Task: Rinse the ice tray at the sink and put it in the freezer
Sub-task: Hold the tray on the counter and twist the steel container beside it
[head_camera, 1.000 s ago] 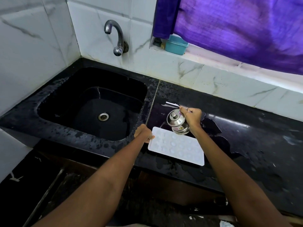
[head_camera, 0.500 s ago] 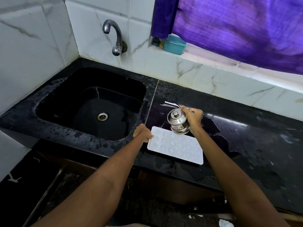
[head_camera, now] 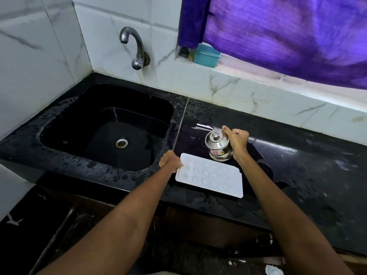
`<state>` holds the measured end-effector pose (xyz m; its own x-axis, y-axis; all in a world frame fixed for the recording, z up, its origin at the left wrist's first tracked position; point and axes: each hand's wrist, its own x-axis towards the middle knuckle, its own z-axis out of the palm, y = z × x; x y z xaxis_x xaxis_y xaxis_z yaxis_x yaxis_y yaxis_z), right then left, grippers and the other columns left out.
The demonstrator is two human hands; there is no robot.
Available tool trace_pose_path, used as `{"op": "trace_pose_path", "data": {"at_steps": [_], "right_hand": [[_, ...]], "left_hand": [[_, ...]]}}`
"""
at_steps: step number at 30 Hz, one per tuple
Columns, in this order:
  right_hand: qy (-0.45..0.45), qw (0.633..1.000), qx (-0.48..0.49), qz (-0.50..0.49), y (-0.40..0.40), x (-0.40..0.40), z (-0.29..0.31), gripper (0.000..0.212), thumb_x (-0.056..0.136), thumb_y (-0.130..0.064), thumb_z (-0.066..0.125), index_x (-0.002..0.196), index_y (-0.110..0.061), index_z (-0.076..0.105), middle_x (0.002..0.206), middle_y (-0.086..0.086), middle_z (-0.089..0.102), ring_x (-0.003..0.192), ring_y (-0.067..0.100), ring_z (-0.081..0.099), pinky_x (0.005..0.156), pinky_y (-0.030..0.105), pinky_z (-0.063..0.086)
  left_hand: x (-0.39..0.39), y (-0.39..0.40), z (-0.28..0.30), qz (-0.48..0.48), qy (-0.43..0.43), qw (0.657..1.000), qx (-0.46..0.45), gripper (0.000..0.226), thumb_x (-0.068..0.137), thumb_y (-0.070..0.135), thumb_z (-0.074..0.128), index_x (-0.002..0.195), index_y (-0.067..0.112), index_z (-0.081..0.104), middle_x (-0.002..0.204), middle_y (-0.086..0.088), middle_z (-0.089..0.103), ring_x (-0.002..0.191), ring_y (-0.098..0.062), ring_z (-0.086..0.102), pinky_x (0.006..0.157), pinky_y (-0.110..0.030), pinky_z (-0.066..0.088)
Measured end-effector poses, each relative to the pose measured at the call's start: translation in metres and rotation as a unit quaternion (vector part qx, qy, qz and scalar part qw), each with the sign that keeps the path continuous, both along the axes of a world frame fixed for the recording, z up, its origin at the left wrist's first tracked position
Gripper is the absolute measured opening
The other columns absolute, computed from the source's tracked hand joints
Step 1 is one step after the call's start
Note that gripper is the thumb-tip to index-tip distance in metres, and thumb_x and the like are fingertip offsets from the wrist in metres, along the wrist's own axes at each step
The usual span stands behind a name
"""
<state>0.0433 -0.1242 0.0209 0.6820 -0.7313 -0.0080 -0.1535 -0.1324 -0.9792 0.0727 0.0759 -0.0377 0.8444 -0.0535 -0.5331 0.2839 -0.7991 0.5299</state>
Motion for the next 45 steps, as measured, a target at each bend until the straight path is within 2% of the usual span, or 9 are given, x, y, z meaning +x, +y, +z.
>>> {"op": "trace_pose_path", "data": {"at_steps": [4, 10, 17, 20, 24, 30, 37, 41, 45], "right_hand": [[0.001, 1.000, -0.011, 0.003, -0.004, -0.006, -0.008, 0.054, 0.077, -0.009, 0.072, 0.041, -0.019, 0.033, 0.029, -0.016, 0.033, 0.031, -0.003, 0.033, 0.040, 0.015, 0.031], [0.026, 0.997, -0.067, 0.006, -0.010, -0.011, -0.017, 0.055, 0.076, -0.014, 0.074, 0.043, -0.019, 0.031, 0.048, -0.001, 0.032, 0.049, 0.012, 0.033, 0.049, 0.025, 0.026], [0.039, 0.995, -0.093, 0.006, -0.017, -0.013, -0.021, 0.050, 0.077, -0.014, 0.074, 0.043, -0.015, 0.037, 0.055, 0.009, 0.045, 0.062, 0.019, 0.047, 0.059, 0.033, 0.035], [0.035, 0.993, -0.110, 0.008, -0.017, -0.014, -0.021, 0.054, 0.076, -0.012, 0.073, 0.041, -0.018, 0.032, 0.047, 0.000, 0.033, 0.057, 0.018, 0.039, 0.057, 0.033, 0.032], [0.034, 0.992, -0.121, 0.007, -0.019, -0.015, -0.022, 0.056, 0.076, -0.012, 0.073, 0.041, -0.019, 0.030, 0.046, -0.002, 0.030, 0.058, 0.019, 0.040, 0.057, 0.033, 0.032], [0.024, 0.994, -0.106, 0.004, -0.020, -0.014, -0.022, 0.058, 0.076, -0.012, 0.073, 0.040, -0.020, 0.028, 0.047, -0.002, 0.030, 0.066, 0.020, 0.050, 0.060, 0.035, 0.036], [0.014, 0.995, -0.103, -0.002, -0.018, -0.016, -0.015, 0.058, 0.076, -0.009, 0.072, 0.041, -0.019, 0.027, 0.050, -0.003, 0.030, 0.065, 0.019, 0.046, 0.059, 0.033, 0.033], [0.022, 0.994, -0.106, -0.005, -0.015, -0.018, -0.014, 0.054, 0.077, -0.011, 0.072, 0.041, -0.017, 0.032, 0.048, 0.000, 0.033, 0.058, 0.020, 0.038, 0.057, 0.032, 0.031], [0.022, 0.995, -0.092, -0.012, -0.012, -0.018, -0.015, 0.054, 0.077, -0.011, 0.072, 0.041, -0.017, 0.032, 0.049, 0.000, 0.033, 0.056, 0.018, 0.036, 0.056, 0.030, 0.031]], "left_hand": [[-0.002, -0.001, 0.002, -0.003, -0.005, 1.000, -0.001, 0.034, 0.083, 0.018, 0.074, 0.109, 0.000, 0.063, 0.101, -0.014, 0.073, 0.082, -0.023, 0.074, 0.076, -0.035, 0.061], [-0.004, -0.001, 0.002, -0.006, -0.013, 1.000, 0.000, 0.039, 0.082, 0.018, 0.074, 0.113, -0.001, 0.060, 0.112, -0.015, 0.069, 0.092, -0.026, 0.072, 0.081, -0.038, 0.060], [-0.004, -0.001, 0.002, -0.006, -0.014, 1.000, 0.002, 0.038, 0.083, 0.017, 0.073, 0.115, 0.000, 0.060, 0.113, -0.015, 0.069, 0.092, -0.026, 0.072, 0.081, -0.037, 0.060], [-0.004, -0.001, 0.002, -0.009, -0.010, 1.000, -0.001, 0.043, 0.084, 0.016, 0.073, 0.121, 0.000, 0.057, 0.120, -0.015, 0.066, 0.101, -0.028, 0.070, 0.085, -0.039, 0.059], [-0.004, -0.001, 0.003, -0.010, -0.011, 1.000, -0.001, 0.042, 0.084, 0.015, 0.072, 0.121, 0.000, 0.057, 0.120, -0.015, 0.066, 0.100, -0.027, 0.070, 0.085, -0.039, 0.059], [-0.005, -0.001, 0.003, -0.007, -0.010, 1.000, -0.008, 0.041, 0.083, 0.014, 0.073, 0.119, 0.000, 0.059, 0.119, -0.015, 0.067, 0.100, -0.028, 0.070, 0.085, -0.039, 0.059], [-0.006, 0.000, 0.005, -0.008, -0.009, 1.000, -0.006, 0.037, 0.084, 0.013, 0.072, 0.116, -0.001, 0.061, 0.115, -0.016, 0.068, 0.093, -0.028, 0.071, 0.078, -0.039, 0.061], [-0.006, 0.000, 0.005, -0.007, -0.008, 1.000, -0.004, 0.041, 0.084, 0.013, 0.073, 0.119, -0.001, 0.059, 0.119, -0.016, 0.066, 0.098, -0.028, 0.070, 0.081, -0.040, 0.060], [-0.006, -0.001, 0.005, -0.007, -0.010, 1.000, -0.004, 0.041, 0.085, 0.013, 0.071, 0.120, -0.001, 0.058, 0.115, -0.016, 0.068, 0.094, -0.028, 0.071, 0.081, -0.039, 0.060]]}}
